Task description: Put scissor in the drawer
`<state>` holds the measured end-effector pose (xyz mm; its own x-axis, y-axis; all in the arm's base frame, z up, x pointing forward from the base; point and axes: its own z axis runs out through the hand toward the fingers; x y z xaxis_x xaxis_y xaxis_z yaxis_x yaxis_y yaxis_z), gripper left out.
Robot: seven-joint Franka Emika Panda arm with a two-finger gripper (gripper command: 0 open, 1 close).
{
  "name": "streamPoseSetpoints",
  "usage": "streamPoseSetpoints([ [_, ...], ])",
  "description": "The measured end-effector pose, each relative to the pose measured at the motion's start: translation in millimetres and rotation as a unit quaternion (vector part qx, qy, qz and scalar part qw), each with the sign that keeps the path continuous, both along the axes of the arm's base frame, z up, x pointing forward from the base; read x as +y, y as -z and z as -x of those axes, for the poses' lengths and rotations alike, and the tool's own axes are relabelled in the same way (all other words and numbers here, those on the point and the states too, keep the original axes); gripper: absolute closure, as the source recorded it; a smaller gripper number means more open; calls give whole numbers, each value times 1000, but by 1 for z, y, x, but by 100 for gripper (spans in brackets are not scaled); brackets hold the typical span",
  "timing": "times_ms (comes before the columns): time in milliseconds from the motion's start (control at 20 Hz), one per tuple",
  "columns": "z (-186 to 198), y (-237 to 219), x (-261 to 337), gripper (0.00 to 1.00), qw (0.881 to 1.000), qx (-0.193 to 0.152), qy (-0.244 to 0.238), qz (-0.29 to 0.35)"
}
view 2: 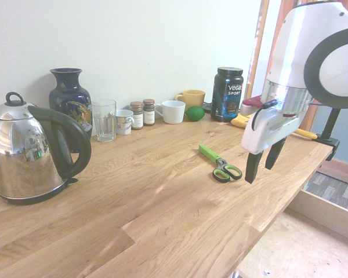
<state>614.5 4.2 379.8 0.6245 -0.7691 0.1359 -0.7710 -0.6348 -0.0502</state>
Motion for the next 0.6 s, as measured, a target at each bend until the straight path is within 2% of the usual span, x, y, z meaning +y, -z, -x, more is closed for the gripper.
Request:
streamPoseSetpoints([
  [350, -50, 15, 6, 0, 998, -14, 68, 12],
  [600, -77, 15, -17, 0, 995, -21, 101, 16],
])
